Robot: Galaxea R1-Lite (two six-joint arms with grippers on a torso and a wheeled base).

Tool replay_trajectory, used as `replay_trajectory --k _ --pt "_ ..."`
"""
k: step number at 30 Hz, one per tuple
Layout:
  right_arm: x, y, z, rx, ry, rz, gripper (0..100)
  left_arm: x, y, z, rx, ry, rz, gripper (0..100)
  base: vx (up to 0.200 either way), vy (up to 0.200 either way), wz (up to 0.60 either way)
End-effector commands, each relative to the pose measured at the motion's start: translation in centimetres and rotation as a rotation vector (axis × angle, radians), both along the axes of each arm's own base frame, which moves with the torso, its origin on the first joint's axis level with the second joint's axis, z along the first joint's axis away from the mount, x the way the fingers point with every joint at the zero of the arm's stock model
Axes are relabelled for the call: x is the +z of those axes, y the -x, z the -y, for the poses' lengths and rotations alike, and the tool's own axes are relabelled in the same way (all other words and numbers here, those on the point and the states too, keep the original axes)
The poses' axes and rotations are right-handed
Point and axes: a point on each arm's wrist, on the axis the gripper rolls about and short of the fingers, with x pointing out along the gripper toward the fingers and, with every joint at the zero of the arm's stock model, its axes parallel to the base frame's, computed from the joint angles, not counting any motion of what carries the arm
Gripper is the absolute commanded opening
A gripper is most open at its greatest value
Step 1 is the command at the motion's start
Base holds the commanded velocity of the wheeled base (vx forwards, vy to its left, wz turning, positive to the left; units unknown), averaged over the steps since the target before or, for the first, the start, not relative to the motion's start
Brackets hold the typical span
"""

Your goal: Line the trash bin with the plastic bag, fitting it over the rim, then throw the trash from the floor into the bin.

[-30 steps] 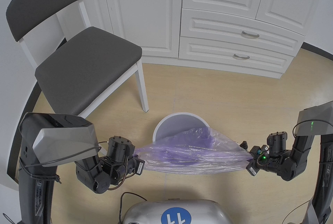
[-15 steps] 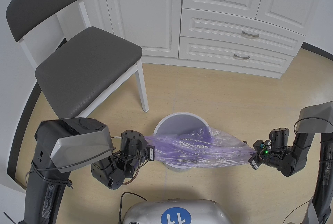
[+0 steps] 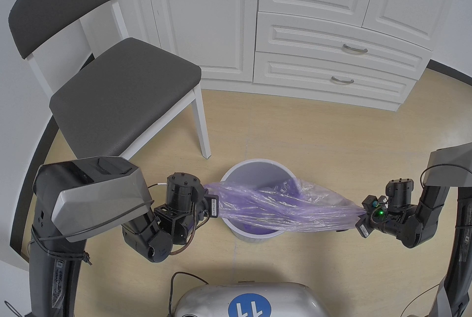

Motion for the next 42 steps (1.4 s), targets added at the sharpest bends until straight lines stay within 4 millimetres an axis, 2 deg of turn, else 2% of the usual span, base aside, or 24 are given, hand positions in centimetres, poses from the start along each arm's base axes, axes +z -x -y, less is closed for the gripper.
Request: replay_trajectory --k 1,6,14,21,28,31,34,36,41,42 --pt "-0.5 0.7 -0.3 0.028 0.003 -0.033 0 0.1 0.6 -0.8 0.0 -0.043 -0.037 0 0.0 0.0 0.0" --pt "-1.7 1.1 -1.2 0.075 0.025 -0.075 0 -0.9 1.5 -1.9 -0.013 -0.13 -0.137 0 0.0 0.0 0.0" --pt "-2.5 2.0 -2.4 0.119 0.032 -0.118 0 -1.9 2.0 -2.6 -0.055 -0.166 -0.184 0 0.0 0.0 0.0" --pt "-2.7 2.1 -2.5 0.119 0.036 -0.126 0 -3.0 2.2 -2.7 -0.07 -0.194 -0.214 0 0.0 0.0 0.0" --pt "-2.6 1.8 -2.2 0.104 0.042 -0.116 0 -2.5 2.0 -3.1 -0.058 -0.188 -0.204 0 0.0 0.0 0.0" --pt "-3.3 1.6 -2.4 0.1 0.053 -0.126 0 -3.5 2.1 -3.0 -0.061 -0.197 -0.222 0 0.0 0.0 0.0" --pt "-4.1 1.0 -2.5 0.079 0.069 -0.125 0 -5.8 1.8 -2.3 -0.061 -0.21 -0.238 0 0.0 0.0 0.0" --pt "-4.0 0.7 -2.5 0.071 0.063 -0.11 0 -6.2 1.2 -1.9 -0.053 -0.199 -0.214 0 0.0 0.0 0.0" --pt "-3.2 0.0 -2.4 0.041 0.022 -0.067 0 -5.1 0.5 -1.8 -0.034 -0.16 -0.141 0 0.0 0.0 0.0" --pt "-2.8 -0.1 -2.4 0.039 0.006 -0.043 0 -4.4 0.4 -1.9 -0.03 -0.149 -0.12 0 0.0 0.0 0.0"
